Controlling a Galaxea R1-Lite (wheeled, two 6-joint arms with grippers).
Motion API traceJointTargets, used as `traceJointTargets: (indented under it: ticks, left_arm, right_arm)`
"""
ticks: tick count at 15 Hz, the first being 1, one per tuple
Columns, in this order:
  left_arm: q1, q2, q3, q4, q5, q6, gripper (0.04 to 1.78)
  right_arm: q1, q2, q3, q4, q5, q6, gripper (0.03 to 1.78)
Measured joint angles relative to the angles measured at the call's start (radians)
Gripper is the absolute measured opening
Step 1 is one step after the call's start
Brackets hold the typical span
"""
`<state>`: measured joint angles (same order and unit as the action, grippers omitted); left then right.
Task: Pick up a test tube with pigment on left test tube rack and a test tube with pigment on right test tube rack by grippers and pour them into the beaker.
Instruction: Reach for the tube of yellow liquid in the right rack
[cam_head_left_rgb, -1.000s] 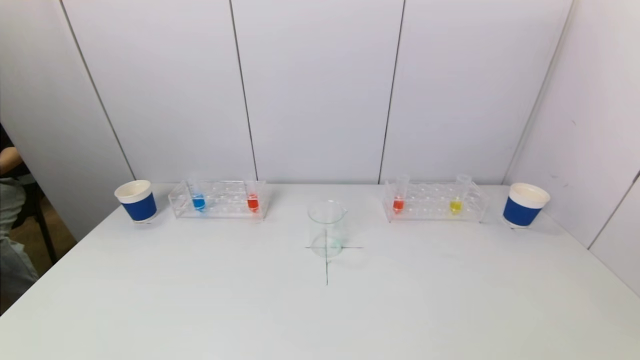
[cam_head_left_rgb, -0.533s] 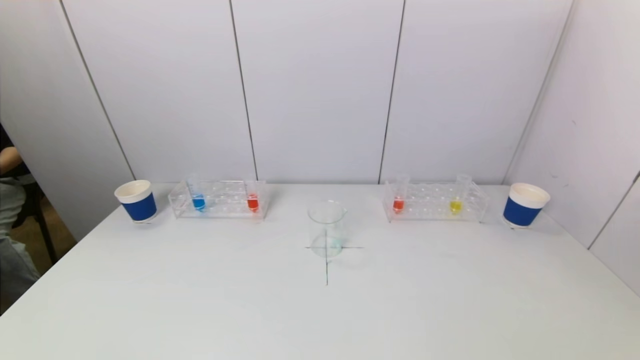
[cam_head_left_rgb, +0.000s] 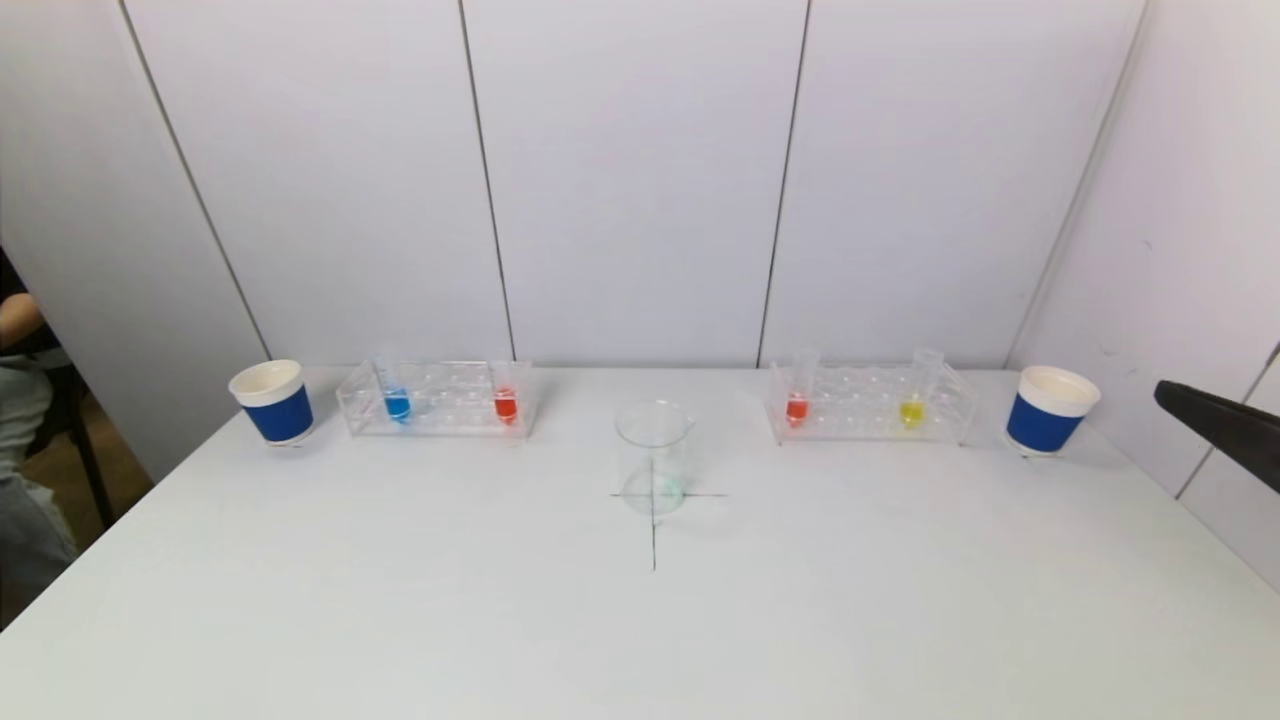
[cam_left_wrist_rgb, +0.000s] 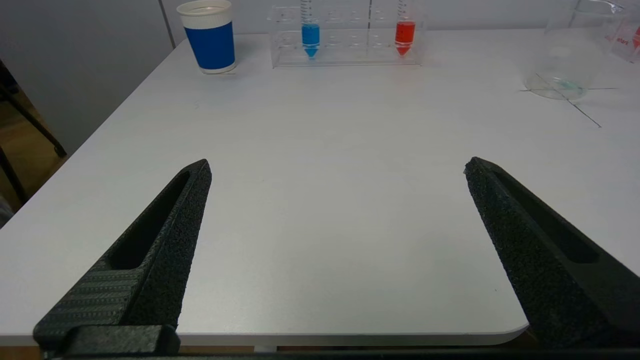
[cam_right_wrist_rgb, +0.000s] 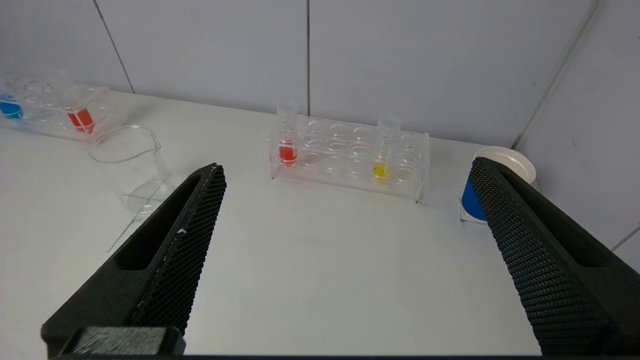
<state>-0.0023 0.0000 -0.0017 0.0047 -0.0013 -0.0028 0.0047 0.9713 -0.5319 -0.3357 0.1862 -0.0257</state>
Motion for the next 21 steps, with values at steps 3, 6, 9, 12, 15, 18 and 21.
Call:
traceJointTargets:
  ticks: [3,6,9,12,15,18,21]
  left_arm:
    - [0.000,0.000,0.000,0.000,0.000,0.000,1.77]
    - [0.000,0.000,0.000,0.000,-0.001,0.000,1.77]
    - [0.000,0.000,0.000,0.000,0.000,0.000,1.77]
    - [0.000,0.000,0.000,0.000,0.000,0.000,1.77]
    - [0.000,0.000,0.000,0.000,0.000,0.000,1.77]
    - [0.000,0.000,0.000,0.000,0.000,0.000,1.77]
    - [0.000,0.000,0.000,0.000,0.000,0.000,1.77]
  right_arm:
    - [0.000,0.069,0.034,-0.113,-0.007,0.000,1.77]
    - [-0.002,0.133,0.061,-0.172,-0.008,0.008,1.77]
    - [-0.005,0.210,0.072,-0.237,-0.008,0.009,1.77]
    - [-0.006,0.286,0.076,-0.269,-0.008,0.009,1.77]
    - [-0.006,0.361,0.077,-0.313,-0.008,0.010,1.77]
    - [-0.006,0.437,0.080,-0.398,-0.008,0.009,1.77]
    - [-0.005,0.539,0.101,-0.561,-0.022,0.008,1.77]
